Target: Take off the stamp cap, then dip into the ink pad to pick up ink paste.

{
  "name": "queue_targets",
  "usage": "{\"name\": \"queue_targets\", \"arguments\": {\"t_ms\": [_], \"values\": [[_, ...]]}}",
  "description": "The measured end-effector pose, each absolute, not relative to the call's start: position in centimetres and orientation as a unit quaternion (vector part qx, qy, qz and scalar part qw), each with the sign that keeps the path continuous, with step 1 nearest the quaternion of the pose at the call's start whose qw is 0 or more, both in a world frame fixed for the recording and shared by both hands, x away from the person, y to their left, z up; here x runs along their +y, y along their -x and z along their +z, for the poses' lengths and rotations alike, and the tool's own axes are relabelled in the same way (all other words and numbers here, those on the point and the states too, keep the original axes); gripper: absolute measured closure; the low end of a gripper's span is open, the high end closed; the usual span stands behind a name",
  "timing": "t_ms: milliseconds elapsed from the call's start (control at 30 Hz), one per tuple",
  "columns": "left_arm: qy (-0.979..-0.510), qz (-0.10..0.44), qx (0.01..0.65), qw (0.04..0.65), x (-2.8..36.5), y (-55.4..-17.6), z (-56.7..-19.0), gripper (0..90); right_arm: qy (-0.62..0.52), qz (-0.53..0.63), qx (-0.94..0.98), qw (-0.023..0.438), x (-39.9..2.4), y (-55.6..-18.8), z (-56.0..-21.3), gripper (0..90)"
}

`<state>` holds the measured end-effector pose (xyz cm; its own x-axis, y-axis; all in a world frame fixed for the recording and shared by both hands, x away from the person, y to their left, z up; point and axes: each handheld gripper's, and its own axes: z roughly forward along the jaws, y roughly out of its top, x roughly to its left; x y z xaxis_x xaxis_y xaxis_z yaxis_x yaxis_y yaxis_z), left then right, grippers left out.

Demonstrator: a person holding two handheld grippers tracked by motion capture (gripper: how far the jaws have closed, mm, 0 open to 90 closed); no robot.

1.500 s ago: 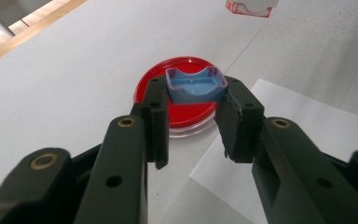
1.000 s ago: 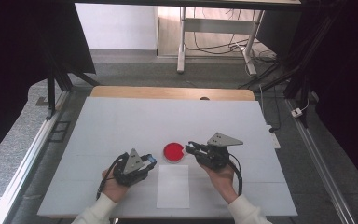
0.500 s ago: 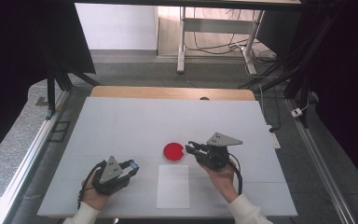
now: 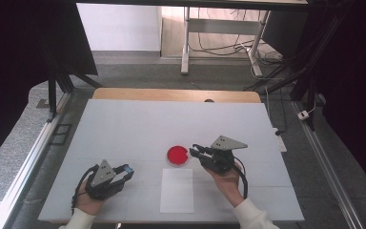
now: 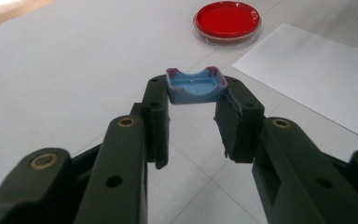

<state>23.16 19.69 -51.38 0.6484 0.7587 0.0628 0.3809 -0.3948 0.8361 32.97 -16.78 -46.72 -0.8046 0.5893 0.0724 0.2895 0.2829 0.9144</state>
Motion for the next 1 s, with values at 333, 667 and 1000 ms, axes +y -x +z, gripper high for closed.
{"name": "queue_targets", "arguments": {"t_ms": [333, 667, 1000], "values": [[-0.808, 0.226, 0.352, 0.415, 19.54, -23.33, -51.51, 65.3, -0.277, 0.53, 0.789, 0.144, -16.71, -33.02, -46.69, 75.1], [-0.81, 0.223, 0.351, 0.414, 19.38, -23.45, -51.59, 65.3, -0.27, 0.528, 0.791, 0.152, -16.51, -33.04, -46.46, 75.1], [-0.811, 0.222, 0.351, 0.412, 19.24, -23.46, -51.65, 65.3, -0.269, 0.519, 0.797, 0.151, -16.04, -33.78, -46.6, 75.1]]}}
